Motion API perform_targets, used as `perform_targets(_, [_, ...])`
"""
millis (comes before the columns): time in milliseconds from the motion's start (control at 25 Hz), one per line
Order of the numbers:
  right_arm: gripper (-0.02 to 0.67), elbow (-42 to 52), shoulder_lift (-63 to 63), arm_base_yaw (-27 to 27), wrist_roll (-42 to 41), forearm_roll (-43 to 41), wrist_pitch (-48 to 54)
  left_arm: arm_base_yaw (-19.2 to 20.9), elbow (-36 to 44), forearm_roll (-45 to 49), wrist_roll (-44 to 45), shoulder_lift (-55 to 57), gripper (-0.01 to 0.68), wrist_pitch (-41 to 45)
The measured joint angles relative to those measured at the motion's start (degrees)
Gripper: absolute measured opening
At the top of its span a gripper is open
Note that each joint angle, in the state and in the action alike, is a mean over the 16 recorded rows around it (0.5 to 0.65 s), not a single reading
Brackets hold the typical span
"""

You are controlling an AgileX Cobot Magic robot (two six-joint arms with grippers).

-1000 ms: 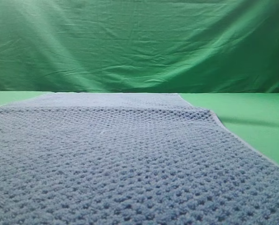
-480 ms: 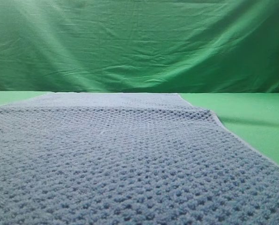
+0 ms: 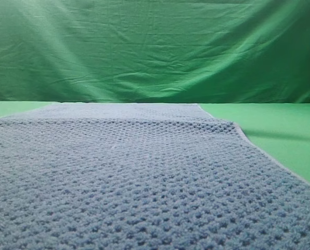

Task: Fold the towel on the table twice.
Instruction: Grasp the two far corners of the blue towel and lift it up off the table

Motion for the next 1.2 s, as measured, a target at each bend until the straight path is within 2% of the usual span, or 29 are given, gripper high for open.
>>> perform_targets(400, [0.000,0.0,0.0,0.0,0.2,3.9,-4.2,0.0,0.1,-4.8,0.0,0.0,0.000,-3.1])
perform_targets(920, [0.000,-0.7,0.0,0.0,0.8,16.5,-19.0,0.0,-0.3,-6.5,-2.4,0.0,0.000,-21.9])
perform_targets(1200, [0.000,-6.8,1.9,0.0,-1.4,18.0,-21.1,0.0,-5.0,-5.3,-5.9,1.8,0.000,-20.4])
